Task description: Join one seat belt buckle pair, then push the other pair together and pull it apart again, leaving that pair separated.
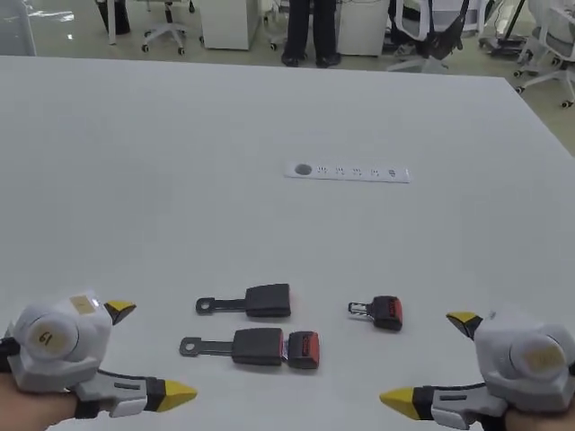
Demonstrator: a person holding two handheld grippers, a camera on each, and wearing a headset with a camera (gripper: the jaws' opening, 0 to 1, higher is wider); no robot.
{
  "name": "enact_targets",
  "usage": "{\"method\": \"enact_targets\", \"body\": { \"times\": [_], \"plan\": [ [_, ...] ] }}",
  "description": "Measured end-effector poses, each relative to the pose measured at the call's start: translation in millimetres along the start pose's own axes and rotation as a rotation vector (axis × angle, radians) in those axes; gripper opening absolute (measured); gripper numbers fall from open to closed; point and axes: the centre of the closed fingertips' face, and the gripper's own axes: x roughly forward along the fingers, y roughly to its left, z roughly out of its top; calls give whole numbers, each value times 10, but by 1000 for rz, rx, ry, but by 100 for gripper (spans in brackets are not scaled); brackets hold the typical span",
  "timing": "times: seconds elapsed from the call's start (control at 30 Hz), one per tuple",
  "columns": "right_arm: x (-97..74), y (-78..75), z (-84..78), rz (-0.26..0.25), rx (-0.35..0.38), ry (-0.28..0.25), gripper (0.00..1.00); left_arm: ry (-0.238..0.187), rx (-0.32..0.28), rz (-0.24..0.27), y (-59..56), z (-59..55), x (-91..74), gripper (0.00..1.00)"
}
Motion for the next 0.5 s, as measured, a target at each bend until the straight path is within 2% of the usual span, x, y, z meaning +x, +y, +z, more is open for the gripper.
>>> {"method": "enact_targets", "body": {
  "times": [0.13,0.3,0.4,0.5],
  "plan": [
    [-2,18,-6,3,14,1,99,11,17,12,-1,-19,-9,100],
    [-1,52,-6,6,21,-3,99,12,2,8,9,-42,1,100],
    [5,44,-17,4,27,-3,99,1,-7,23,45,-30,1,100],
    [-2,43,-17,2,31,-3,99,-7,-18,20,25,2,-2,100]
  ]
}}
